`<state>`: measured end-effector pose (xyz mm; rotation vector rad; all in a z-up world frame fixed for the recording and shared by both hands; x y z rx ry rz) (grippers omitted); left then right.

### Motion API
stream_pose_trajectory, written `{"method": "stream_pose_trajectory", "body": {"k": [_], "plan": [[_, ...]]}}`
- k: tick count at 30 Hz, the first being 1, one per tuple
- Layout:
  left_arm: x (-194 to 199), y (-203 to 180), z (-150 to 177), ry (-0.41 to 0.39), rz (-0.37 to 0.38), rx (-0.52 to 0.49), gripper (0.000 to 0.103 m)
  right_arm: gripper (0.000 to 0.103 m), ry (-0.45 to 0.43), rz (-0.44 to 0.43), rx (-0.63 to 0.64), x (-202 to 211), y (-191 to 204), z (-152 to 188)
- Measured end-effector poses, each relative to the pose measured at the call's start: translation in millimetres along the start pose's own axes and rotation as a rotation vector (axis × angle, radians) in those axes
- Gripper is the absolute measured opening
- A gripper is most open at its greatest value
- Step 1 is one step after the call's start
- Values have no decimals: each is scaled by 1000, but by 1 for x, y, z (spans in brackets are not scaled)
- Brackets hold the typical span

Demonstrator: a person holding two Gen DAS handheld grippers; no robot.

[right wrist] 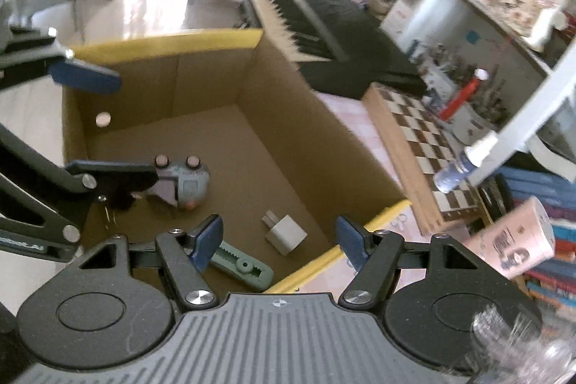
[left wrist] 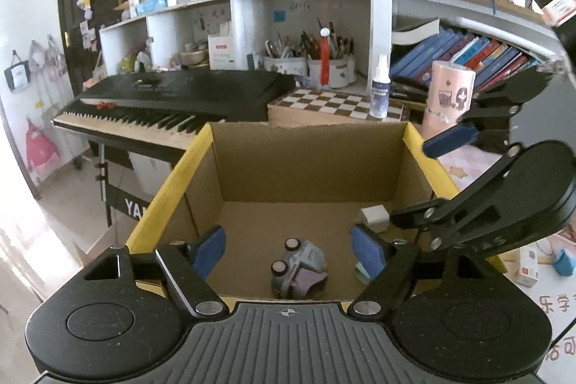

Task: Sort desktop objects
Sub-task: 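Lower both clips into the box and open both tools, then lift both tools out of the box and return to the table objects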

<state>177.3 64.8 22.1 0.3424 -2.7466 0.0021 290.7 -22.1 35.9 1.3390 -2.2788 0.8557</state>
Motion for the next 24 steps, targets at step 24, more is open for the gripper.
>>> {"method": "stream_pose_trajectory", "body": {"k": [24], "plan": [[60, 20, 17, -37, 77, 18, 82, 64, -131, 517, -605, 123, 27, 51]]}}
Point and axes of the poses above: each gripper's, at about its wrist camera, not at the fingertips, and x roughly against the way its jaws point, y to its left, z to its underside, the point moved 1 cm from there along -x, roughly the way its jaws point, and after that the axes turned 12 degrees about -y, right-handed, at the moved point
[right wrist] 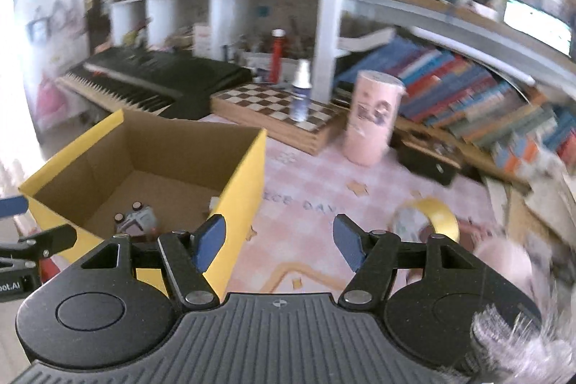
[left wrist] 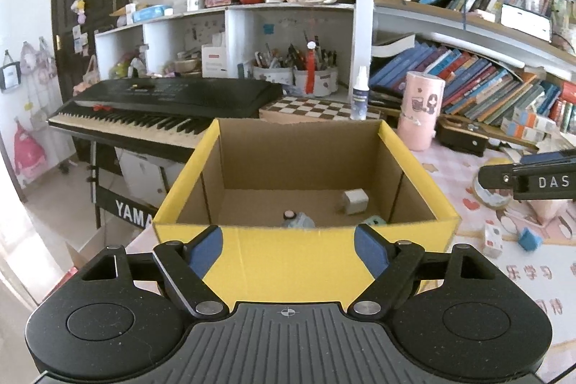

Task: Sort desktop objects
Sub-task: 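Lift both tools out of the box and return to the table objects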

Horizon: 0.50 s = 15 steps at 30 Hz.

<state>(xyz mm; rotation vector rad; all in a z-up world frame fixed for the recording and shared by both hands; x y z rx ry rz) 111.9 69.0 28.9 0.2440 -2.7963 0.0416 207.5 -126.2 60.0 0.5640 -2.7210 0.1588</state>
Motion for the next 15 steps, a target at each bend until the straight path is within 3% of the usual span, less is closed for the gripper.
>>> {"method": "stream_pose_trajectory", "body": {"k": [15], "plan": [[43, 1, 26, 47, 59, -34, 83, 64, 58, 110, -91, 75, 25, 64]]}}
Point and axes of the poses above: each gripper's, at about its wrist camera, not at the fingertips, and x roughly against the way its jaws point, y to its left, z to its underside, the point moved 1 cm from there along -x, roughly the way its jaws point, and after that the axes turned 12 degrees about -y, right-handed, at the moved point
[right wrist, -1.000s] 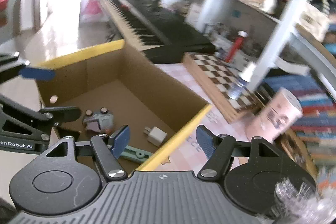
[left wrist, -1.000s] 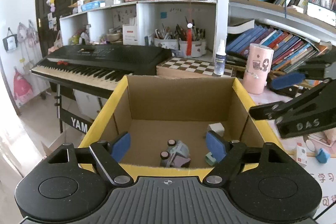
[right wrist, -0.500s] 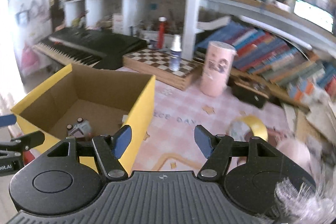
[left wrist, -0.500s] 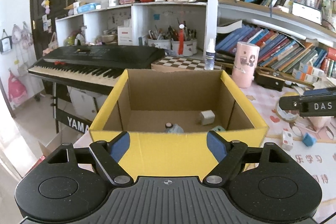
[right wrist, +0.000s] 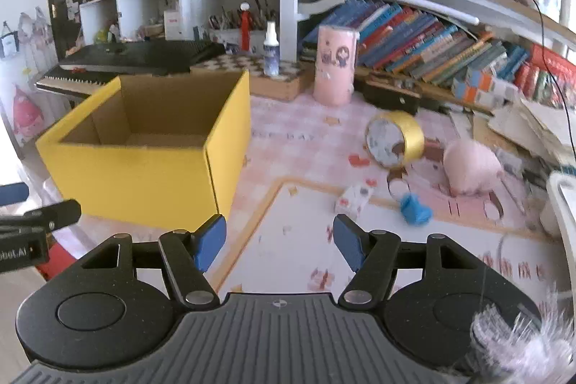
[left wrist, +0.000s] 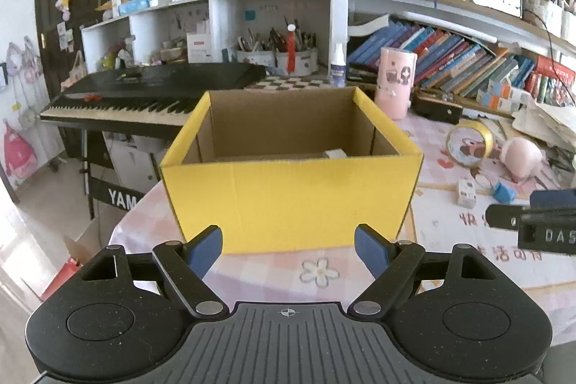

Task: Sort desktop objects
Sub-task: 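Lift both tools out of the box and return to the table objects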

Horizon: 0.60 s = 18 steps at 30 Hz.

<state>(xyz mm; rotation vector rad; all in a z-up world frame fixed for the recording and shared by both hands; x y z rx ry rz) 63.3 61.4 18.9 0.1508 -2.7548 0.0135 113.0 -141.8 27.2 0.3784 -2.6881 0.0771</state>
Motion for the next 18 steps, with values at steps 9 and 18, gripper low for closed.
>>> {"method": "stream_pose_trajectory", "body": {"k": [9, 18], "plan": [[13, 0, 18, 46, 22, -12, 83, 64, 46, 11, -33, 21, 17, 33], [24, -7, 30, 72, 58, -37, 83, 64, 65, 5, -14, 38, 31, 51]]}}
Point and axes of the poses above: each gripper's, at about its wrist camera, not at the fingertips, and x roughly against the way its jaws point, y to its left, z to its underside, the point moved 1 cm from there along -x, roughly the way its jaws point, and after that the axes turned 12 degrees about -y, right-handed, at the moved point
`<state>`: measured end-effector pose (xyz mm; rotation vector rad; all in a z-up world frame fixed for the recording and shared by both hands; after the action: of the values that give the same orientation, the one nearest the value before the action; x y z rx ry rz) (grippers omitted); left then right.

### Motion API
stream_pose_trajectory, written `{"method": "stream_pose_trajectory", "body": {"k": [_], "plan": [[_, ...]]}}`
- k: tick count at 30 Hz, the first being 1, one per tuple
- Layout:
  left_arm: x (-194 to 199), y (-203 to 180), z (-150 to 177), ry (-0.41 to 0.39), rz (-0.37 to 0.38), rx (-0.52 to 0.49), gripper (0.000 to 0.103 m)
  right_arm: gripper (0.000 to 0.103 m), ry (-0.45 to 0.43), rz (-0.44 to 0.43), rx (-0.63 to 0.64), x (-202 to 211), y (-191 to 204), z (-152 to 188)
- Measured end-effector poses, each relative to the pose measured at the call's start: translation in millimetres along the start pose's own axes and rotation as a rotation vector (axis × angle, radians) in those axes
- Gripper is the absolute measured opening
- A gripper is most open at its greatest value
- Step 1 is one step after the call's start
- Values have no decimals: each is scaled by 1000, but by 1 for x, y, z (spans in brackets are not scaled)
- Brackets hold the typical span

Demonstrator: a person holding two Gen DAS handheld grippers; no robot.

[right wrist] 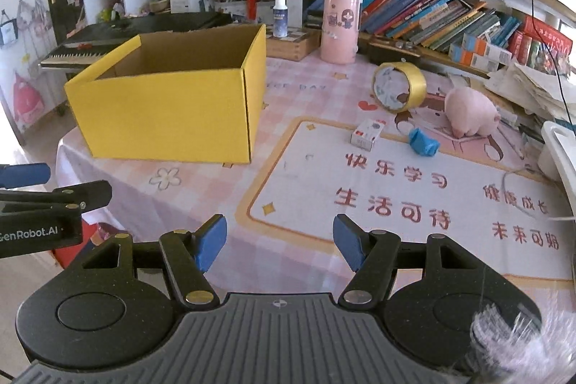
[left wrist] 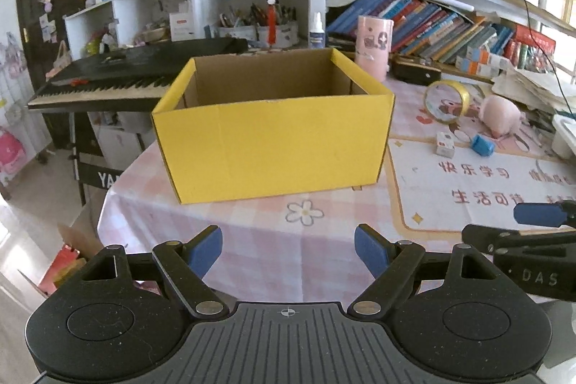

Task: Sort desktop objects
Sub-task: 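Lift both tools out of the box and return to the table objects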

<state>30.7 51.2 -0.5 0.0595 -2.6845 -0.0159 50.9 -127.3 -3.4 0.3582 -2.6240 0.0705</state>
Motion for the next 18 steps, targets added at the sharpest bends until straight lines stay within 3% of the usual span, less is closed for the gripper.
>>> {"method": "stream_pose_trajectory", "body": {"k": [18], "plan": [[7, -2, 10, 38, 43, -16, 83, 68, 53, -1, -6, 8, 9, 16]]}}
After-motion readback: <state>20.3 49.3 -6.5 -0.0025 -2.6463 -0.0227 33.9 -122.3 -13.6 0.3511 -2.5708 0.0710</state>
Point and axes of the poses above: each gripper's, at about its wrist camera, not at the fingertips, and x roughly against the way its jaws point, y to its left, z to its underside, the point moved 1 cm from there along -x, roughly the way its jaws point, and after that the axes turned 12 degrees about -y, right-handed, at the moved point
